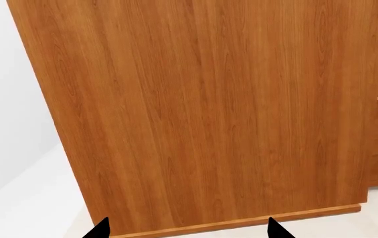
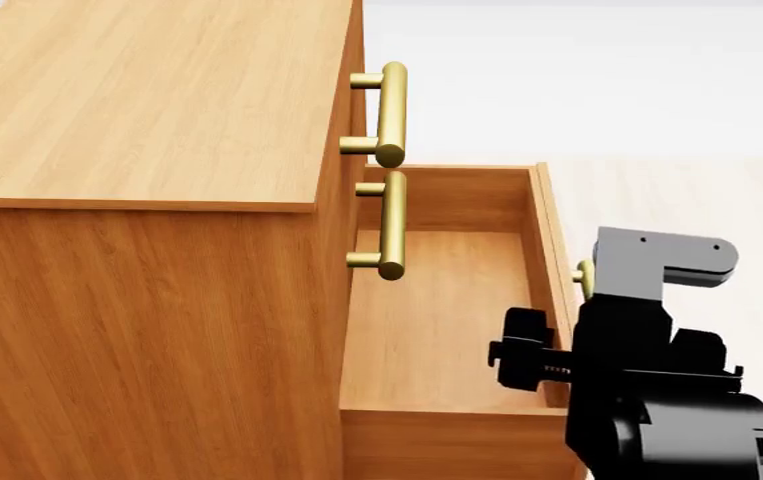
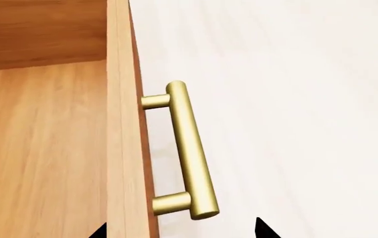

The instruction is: Put the bowl in the bottom drawer of the cabinet and close it.

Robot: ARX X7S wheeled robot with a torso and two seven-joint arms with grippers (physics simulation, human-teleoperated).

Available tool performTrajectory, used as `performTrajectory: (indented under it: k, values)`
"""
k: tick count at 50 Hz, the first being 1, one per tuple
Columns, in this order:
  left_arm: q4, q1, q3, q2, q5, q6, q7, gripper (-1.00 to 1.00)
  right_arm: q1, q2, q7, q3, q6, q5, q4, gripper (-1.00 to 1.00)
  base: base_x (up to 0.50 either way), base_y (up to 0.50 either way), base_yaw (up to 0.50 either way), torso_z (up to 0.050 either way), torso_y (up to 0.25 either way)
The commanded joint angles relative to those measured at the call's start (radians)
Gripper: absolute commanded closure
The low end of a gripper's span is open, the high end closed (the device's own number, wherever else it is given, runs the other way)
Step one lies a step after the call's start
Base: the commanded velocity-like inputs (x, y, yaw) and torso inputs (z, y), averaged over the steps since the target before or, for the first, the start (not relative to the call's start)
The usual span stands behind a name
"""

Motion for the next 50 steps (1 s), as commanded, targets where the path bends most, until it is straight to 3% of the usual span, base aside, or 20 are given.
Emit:
performTrajectory:
  k: [1,42,50]
  values:
    - [-0.003,0.000,0.005,-0.005,-0.003,0.004,-0.006,-1.00,0.004,0.015,0.011,0.001,-0.049,-0.040,0.062,-1.00,0.00,0.00,0.00,0.000,0.000]
    - [-0.002,-0.010,0.021,-0.017,-0.008,-0.002,-0.025,-1.00,0.031,0.068,0.024,0.015,-0.143,-0.070,0.181,-1.00,0.00,0.00,0.00,0.000,0.000]
    - [-0.001,-0.007,0.023,-0.019,-0.012,0.002,-0.027,-1.00,-0.060,0.096,-0.043,0.050,-0.056,0.044,-0.167,-1.00,0.00,0.00,0.00,0.000,0.000]
